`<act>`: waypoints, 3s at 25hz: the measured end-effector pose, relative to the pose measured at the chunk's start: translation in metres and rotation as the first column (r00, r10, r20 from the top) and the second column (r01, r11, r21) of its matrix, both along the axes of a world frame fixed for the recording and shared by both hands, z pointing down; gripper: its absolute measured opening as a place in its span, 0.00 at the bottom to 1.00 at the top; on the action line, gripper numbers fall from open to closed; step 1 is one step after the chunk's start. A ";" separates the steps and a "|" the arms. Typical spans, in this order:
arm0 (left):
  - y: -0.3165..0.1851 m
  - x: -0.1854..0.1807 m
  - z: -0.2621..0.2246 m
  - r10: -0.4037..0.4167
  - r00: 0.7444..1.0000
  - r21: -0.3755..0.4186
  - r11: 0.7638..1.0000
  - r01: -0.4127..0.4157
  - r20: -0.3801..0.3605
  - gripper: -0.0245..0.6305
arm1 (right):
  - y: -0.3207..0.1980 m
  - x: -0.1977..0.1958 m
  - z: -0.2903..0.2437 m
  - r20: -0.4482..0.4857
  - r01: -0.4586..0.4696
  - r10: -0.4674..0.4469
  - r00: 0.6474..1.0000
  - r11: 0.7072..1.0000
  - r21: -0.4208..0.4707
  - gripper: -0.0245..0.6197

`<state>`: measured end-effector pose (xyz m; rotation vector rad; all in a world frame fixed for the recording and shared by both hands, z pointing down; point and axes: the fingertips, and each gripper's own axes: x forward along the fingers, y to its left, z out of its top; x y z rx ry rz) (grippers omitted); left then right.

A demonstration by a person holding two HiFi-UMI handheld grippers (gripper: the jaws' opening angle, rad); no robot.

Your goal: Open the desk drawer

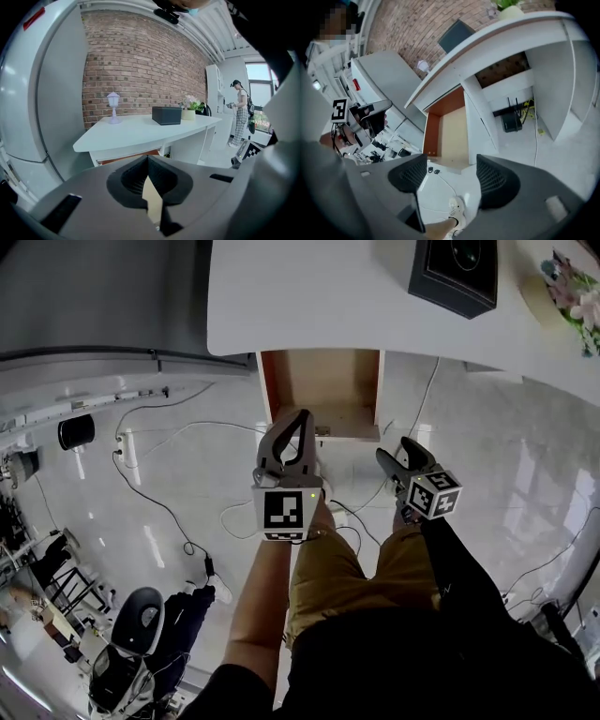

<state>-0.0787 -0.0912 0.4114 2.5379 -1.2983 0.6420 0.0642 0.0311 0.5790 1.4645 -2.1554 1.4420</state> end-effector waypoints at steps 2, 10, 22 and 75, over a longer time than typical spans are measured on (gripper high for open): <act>-0.002 0.007 -0.017 -0.001 1.000 0.011 1.000 0.001 -0.006 0.05 | -0.010 0.007 -0.021 -0.044 0.020 -0.018 0.999 0.999 0.039 0.54; -0.011 0.025 -0.095 0.019 1.000 0.082 0.996 -0.019 -0.008 0.05 | -0.057 0.022 -0.107 -0.211 0.204 -0.158 0.965 0.955 0.215 0.54; -0.010 0.017 -0.181 -0.051 0.995 0.127 0.990 0.062 -0.089 0.05 | -0.102 0.022 -0.244 -0.356 0.367 -0.218 0.909 0.824 0.432 0.54; -0.065 0.046 -0.381 0.064 0.992 0.444 0.896 -0.008 -0.112 0.05 | -0.173 0.041 -0.504 -0.468 0.344 0.111 0.877 0.537 0.771 0.53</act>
